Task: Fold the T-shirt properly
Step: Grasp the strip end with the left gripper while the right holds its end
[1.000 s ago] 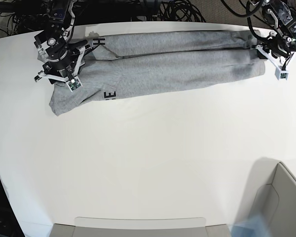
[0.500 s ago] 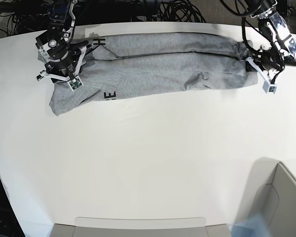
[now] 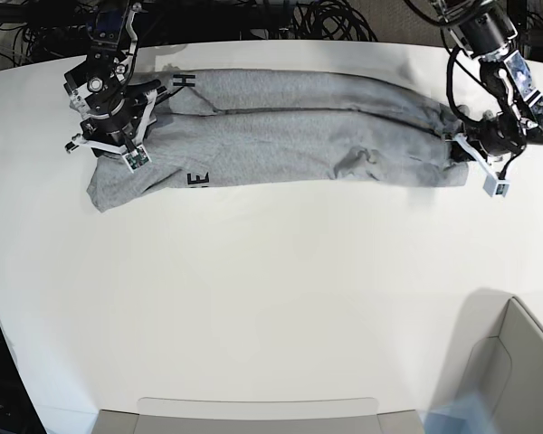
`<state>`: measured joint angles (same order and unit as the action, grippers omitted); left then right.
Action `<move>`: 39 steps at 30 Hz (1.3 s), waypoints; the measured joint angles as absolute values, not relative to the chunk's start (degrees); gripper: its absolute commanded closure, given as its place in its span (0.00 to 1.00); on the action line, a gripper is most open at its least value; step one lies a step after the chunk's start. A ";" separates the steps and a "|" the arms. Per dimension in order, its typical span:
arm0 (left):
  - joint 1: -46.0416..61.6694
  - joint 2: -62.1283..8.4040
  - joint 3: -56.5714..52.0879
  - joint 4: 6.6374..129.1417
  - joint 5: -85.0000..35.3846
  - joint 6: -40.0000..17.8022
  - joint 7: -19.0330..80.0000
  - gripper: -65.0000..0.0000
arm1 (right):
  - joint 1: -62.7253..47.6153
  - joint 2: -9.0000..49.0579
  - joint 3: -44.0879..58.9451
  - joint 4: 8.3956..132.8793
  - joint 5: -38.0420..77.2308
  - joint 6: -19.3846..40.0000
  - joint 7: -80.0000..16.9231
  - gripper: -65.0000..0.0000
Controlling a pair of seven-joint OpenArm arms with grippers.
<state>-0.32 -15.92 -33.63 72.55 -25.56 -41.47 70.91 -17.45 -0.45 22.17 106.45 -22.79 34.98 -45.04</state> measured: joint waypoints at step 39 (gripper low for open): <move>5.17 -11.60 -36.64 105.32 -17.54 -40.05 78.52 1.00 | -16.84 -0.99 22.20 106.39 -22.96 34.98 -45.08 0.59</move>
